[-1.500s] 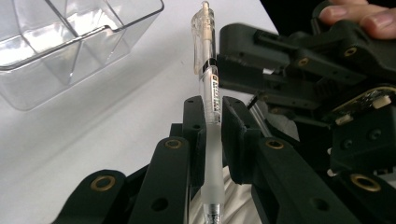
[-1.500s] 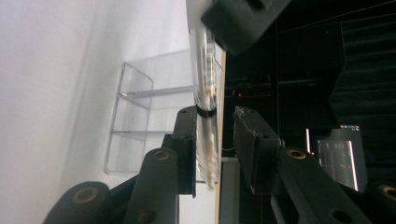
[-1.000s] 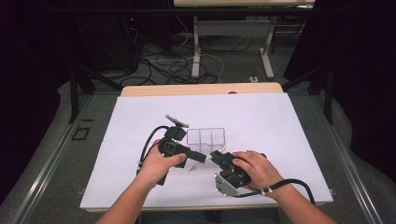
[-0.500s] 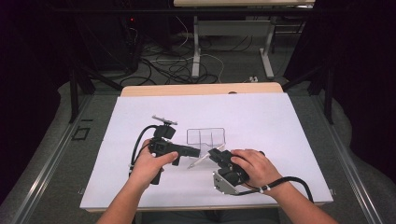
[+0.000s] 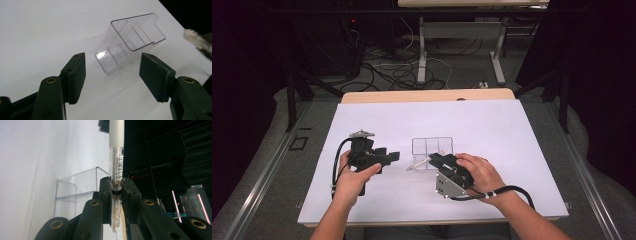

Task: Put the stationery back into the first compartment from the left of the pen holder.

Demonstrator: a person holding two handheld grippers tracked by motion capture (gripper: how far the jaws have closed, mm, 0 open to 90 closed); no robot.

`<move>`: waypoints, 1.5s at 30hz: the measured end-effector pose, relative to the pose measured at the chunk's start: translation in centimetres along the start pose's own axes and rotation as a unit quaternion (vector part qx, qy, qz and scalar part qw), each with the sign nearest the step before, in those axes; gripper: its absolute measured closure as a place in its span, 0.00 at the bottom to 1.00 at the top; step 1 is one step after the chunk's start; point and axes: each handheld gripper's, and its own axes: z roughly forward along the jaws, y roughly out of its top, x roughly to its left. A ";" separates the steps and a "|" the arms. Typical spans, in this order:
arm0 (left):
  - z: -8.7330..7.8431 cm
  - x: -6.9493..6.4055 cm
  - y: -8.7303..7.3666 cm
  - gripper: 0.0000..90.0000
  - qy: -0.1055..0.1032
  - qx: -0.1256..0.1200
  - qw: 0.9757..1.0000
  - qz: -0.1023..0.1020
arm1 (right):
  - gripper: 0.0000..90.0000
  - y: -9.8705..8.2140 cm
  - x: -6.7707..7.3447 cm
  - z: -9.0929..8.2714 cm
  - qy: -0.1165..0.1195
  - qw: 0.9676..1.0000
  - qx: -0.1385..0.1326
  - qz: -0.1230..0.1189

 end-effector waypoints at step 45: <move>1.8 3.1 -3.5 0.00 0.099 -0.054 0.994 -0.002 | 0.88 -1.6 -5.5 7.1 0.031 0.859 -0.095 0.501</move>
